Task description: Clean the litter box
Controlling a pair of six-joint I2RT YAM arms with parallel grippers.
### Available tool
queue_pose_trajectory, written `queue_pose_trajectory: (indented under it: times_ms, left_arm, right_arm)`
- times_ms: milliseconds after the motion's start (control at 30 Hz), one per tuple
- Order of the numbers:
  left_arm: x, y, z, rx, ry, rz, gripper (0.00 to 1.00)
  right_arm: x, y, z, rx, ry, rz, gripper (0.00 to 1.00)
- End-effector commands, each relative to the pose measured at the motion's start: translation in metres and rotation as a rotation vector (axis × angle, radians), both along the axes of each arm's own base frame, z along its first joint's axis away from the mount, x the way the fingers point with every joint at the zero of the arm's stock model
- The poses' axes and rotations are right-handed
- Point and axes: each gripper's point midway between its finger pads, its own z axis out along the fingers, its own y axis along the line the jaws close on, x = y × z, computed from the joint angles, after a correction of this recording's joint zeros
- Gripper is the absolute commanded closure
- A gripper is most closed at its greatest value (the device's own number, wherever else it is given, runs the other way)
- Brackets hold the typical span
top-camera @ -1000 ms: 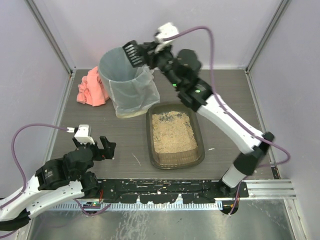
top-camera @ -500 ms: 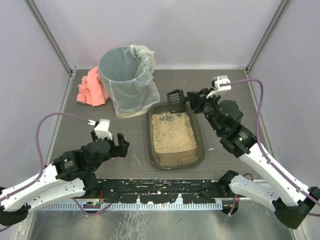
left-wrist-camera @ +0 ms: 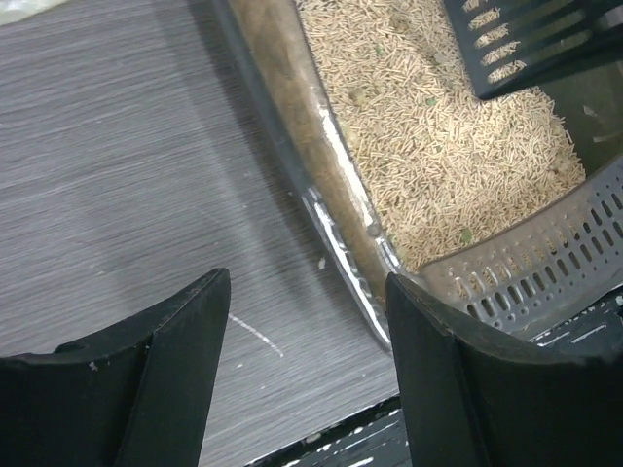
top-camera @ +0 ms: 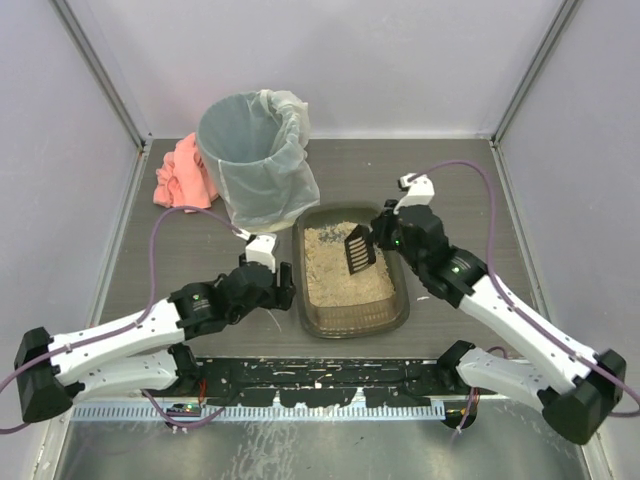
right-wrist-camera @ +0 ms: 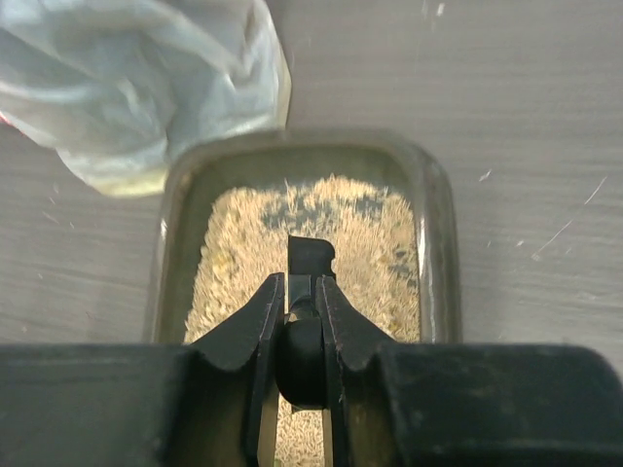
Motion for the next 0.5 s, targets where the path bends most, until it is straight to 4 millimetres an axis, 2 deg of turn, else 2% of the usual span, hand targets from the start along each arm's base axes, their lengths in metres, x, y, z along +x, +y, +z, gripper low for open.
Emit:
queue_pose_trajectory:
  times_ms: [0, 200, 367, 467]
  left_arm:
    - [0.014, -0.042, 0.031, -0.144, -0.039, -0.026, 0.34]
    - [0.025, -0.068, 0.02, -0.077, -0.011, -0.056, 0.41]
    - [0.029, -0.076, 0.0, -0.015, 0.025, -0.058, 0.5]
    - [0.03, -0.08, -0.022, 0.033, 0.058, -0.059, 0.56]
  right_arm:
    - [0.008, 0.025, 0.003, 0.059, 0.045, 0.049, 0.99]
    - [0.01, 0.022, -0.008, 0.076, 0.051, 0.025, 0.99]
    - [0.004, 0.012, -0.009, 0.099, 0.031, 0.005, 0.99]
    - [0.002, 0.007, -0.008, 0.104, 0.023, -0.004, 0.99]
